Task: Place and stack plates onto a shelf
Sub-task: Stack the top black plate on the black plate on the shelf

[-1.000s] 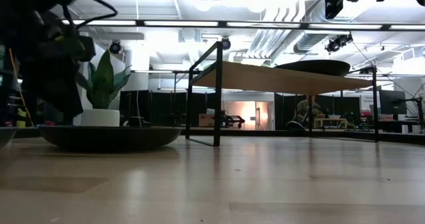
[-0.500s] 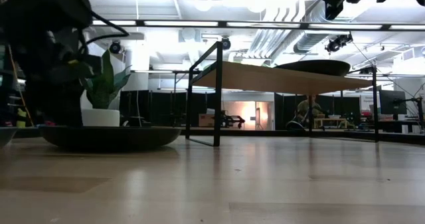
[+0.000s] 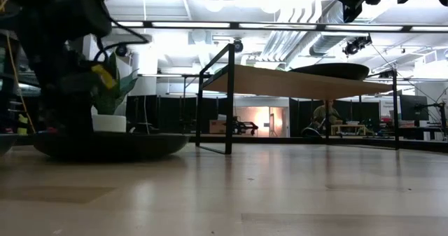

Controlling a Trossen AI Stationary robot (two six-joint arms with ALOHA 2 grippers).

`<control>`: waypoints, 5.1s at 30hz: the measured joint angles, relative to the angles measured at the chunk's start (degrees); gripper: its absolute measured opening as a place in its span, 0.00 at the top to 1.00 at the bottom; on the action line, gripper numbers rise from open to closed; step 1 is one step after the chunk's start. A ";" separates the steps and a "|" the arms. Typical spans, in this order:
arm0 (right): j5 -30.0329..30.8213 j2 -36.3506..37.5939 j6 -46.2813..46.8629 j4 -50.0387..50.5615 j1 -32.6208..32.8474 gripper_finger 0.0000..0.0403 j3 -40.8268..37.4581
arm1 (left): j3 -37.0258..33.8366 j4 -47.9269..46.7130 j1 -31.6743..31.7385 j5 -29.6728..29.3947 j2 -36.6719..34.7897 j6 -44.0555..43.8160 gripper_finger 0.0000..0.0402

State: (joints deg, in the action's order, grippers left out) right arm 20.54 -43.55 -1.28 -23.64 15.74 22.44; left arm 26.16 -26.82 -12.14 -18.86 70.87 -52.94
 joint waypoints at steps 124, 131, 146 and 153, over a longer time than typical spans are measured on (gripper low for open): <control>18.62 -9.89 5.34 5.47 -12.45 1.00 0.02 | 4.80 78.06 26.86 32.63 0.88 44.23 1.00; 18.60 -12.01 5.83 5.40 -13.62 1.00 0.02 | 2.39 79.39 26.25 32.55 -0.89 44.49 1.00; 18.89 -9.92 7.11 21.76 -16.67 1.00 14.19 | 2.37 79.54 25.98 32.58 -1.89 46.55 1.00; 9.19 -18.50 17.27 61.63 -27.74 1.00 34.46 | 2.41 79.56 25.98 33.03 -1.99 47.20 1.00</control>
State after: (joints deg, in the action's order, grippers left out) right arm 29.72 -62.05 15.99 38.00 -12.00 56.90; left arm 28.58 52.73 13.85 14.17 68.88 -5.75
